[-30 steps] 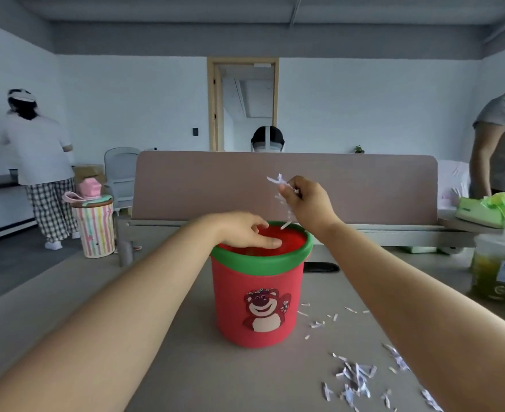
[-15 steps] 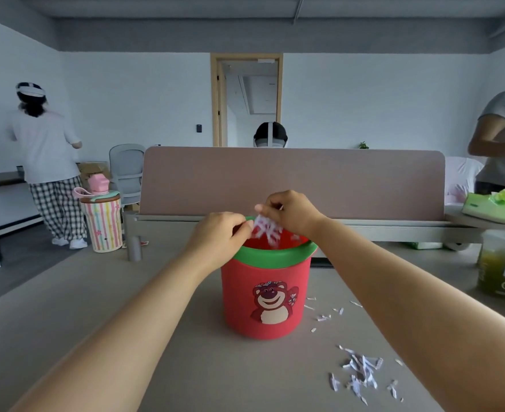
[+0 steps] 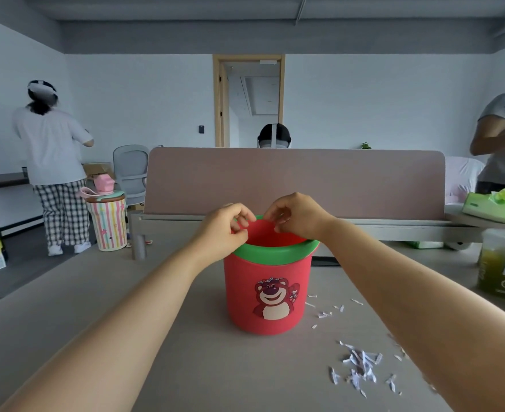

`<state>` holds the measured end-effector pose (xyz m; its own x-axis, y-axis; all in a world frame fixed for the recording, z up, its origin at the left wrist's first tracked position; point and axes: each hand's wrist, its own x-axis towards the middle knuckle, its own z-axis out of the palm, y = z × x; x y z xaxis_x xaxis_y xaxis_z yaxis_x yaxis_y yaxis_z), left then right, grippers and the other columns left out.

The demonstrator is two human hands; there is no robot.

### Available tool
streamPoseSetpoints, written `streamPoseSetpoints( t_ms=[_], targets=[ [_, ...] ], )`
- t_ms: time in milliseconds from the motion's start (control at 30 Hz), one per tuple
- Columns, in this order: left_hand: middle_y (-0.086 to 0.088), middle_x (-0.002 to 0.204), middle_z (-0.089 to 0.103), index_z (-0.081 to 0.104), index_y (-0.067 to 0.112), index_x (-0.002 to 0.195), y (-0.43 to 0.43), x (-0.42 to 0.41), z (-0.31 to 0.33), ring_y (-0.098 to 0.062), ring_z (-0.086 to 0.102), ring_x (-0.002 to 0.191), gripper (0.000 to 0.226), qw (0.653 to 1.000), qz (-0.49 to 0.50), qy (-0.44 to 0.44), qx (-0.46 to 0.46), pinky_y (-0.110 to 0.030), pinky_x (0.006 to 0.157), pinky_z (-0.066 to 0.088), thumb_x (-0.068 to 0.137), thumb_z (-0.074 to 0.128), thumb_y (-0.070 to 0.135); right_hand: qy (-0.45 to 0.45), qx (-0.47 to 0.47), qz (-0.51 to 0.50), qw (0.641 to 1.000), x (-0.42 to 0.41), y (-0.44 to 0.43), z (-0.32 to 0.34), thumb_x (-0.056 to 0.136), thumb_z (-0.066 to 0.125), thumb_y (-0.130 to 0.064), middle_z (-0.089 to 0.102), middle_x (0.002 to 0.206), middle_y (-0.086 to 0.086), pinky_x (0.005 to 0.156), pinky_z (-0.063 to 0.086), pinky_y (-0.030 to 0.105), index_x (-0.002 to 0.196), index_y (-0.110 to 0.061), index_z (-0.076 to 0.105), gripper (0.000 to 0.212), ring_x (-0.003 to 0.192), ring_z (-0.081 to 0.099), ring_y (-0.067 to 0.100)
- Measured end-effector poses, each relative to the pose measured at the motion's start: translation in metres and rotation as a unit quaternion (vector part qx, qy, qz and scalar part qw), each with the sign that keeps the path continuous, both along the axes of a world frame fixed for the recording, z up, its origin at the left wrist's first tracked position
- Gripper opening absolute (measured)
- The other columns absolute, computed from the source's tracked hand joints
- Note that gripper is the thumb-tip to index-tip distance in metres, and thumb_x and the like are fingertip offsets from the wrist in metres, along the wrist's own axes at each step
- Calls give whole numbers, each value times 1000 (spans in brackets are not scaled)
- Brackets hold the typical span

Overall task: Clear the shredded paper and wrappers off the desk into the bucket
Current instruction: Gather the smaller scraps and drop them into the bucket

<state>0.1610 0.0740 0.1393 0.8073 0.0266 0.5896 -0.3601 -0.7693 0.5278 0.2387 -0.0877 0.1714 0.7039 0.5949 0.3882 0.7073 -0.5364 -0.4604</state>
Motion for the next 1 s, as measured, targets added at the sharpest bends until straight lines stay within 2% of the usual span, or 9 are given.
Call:
streamPoseSetpoints(
  t_ms=[200,300,467,567,667,767,833,900,1000],
  targets=[
    [10,80,62,58,26,77,0,-2,6,-7,58,74,35,1000,-19,3,-17,-12,70,45,78,53,-9,-21,39,-22,999,-1,-8,-5,69,74,-4,64,71,-3,55,43,2,82,-8,69,14,60,54,4],
    [8,80,61,60,19,80,-7,-5,0,-9,57,73,27,1000,-16,-16,-11,-20,72,46,80,55,-7,-10,86,-22,996,-6,-13,-8,84,61,-10,65,62,-3,67,54,22,81,-8,68,8,58,61,14],
    [7,78,59,65,14,77,-35,-10,-4,-13,59,71,13,985,15,-149,83,-25,69,45,75,52,12,-103,123,-39,986,-19,-35,-11,91,46,-8,70,98,3,80,40,15,99,-8,67,22,86,58,12],
    [-3,83,63,63,12,78,-67,-14,-8,-14,54,77,15,959,-2,-238,153,-19,70,38,77,48,13,-118,165,-76,976,-23,-66,-24,89,48,-7,70,98,4,80,45,22,100,-8,66,21,84,57,13],
    [-6,85,63,62,11,83,-106,-9,-35,-18,53,80,17,938,-67,-261,217,-30,70,46,79,46,14,-89,152,-126,976,-21,-108,-55,88,49,-5,69,94,3,78,45,21,98,-10,65,19,81,60,17],
    [-9,131,50,51,11,120,-142,4,-77,-23,49,118,34,962,-107,-38,249,-34,94,45,89,44,22,-41,71,-173,981,-16,-151,-93,86,52,-6,70,98,6,78,42,20,102,-10,64,21,87,63,21],
    [-7,156,10,20,9,142,-155,18,-104,-24,12,143,58,941,-88,179,272,-37,115,18,94,39,35,-7,-2,-199,980,-12,-179,-115,86,54,-12,68,108,8,87,45,26,109,-11,62,24,99,63,24],
    [-11,156,-14,-1,10,145,-159,34,-124,-27,-13,144,70,920,-59,285,263,-40,117,-1,94,30,47,21,-60,-221,973,-9,-202,-132,88,54,-18,65,118,7,93,44,30,114,-14,59,27,106,60,24],
    [-18,153,-20,-9,9,144,-159,59,-141,-32,-21,141,76,919,-7,327,222,-43,116,-8,93,23,54,39,-83,-242,966,-5,-224,-150,88,54,-24,62,122,6,94,43,30,117,-17,57,30,110,57,23]
  ],
)
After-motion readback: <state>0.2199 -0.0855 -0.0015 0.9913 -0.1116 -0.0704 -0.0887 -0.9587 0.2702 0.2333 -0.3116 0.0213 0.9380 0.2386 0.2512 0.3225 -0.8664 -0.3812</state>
